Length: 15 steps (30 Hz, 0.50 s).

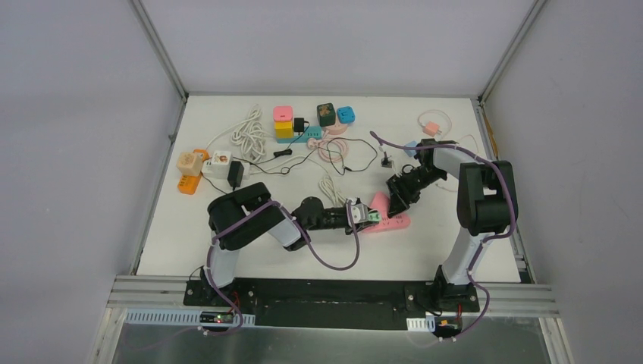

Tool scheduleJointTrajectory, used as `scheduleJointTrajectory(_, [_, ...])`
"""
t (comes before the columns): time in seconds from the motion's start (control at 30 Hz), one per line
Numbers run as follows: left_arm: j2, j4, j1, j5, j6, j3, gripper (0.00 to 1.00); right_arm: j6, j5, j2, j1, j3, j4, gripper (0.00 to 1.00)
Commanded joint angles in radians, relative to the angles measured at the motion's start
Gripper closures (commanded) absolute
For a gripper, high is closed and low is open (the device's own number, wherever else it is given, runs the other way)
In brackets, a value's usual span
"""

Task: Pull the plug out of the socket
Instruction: Remove the plug from the socket.

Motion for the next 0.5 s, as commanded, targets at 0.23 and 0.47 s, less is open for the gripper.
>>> scheduleJointTrajectory(0.23, [-0.006,0.007,-0.023,-0.014,0.033,-0.021,1.00,-0.014,0.083,0.005,0.010,0.019,0.066,0.43])
scheduleJointTrajectory(0.47, [0.019,0.042,0.004,0.055,-0.089,0.015,1.00,-0.011,0.089,0.004,0.011,0.019,0.069,0.43])
